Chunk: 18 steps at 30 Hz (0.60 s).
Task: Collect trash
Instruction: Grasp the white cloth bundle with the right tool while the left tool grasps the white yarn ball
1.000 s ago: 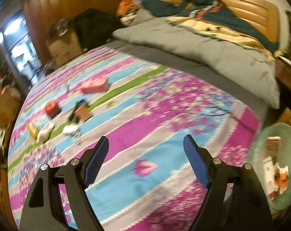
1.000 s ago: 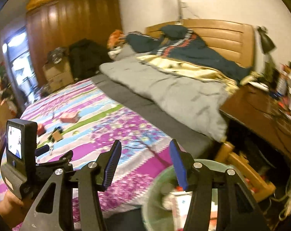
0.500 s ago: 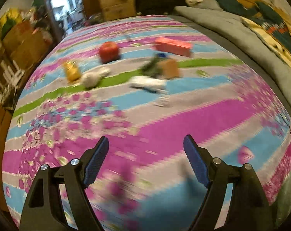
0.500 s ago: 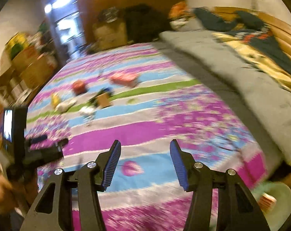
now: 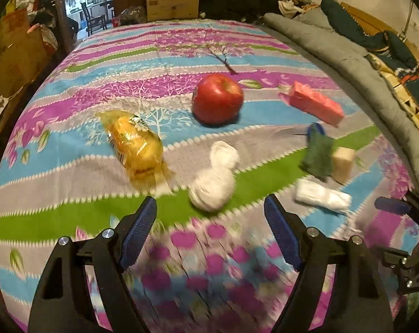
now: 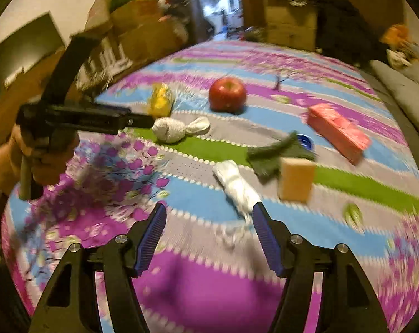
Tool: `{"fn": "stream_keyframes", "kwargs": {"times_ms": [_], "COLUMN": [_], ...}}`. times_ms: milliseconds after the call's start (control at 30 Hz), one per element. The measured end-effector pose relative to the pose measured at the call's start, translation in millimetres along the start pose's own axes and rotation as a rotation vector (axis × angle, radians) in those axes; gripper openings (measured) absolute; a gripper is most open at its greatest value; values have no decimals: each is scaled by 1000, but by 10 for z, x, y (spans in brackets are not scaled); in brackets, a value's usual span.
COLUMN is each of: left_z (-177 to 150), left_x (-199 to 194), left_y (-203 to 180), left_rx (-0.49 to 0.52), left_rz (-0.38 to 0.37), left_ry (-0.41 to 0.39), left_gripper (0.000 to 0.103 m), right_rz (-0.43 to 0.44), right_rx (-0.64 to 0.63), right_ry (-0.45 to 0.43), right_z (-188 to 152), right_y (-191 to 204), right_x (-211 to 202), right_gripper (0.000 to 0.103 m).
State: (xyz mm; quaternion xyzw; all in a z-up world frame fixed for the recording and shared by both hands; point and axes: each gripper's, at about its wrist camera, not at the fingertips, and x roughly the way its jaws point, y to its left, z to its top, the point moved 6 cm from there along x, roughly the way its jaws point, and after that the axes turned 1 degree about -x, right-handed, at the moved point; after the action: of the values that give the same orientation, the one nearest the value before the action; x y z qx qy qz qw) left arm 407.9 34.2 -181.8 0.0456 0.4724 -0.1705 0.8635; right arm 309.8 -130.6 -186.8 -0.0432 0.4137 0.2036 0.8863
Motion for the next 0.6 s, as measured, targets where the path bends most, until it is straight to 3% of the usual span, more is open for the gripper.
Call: {"fn": "stream_keyframes", "kwargs": {"times_ms": [233, 300, 333, 600], "left_z": [29, 3, -27, -195], "left_x": [415, 560, 612, 341], "left_y": [-65, -52, -38, -70], "left_rx": [68, 64, 58, 45], "left_rz": [-18, -9, -8, 70], "left_ry": [60, 90, 111, 9], "left_gripper": [74, 53, 40, 33], "right_rz": [-18, -47, -59, -73], "right_rx": [-60, -65, -57, -9], "right_ry": [98, 101, 95, 18], "right_z": [84, 61, 53, -22], "right_y": [-151, -193, -218, -190], "right_x": [593, 670, 681, 460], "right_gripper": [51, 42, 26, 15]}}
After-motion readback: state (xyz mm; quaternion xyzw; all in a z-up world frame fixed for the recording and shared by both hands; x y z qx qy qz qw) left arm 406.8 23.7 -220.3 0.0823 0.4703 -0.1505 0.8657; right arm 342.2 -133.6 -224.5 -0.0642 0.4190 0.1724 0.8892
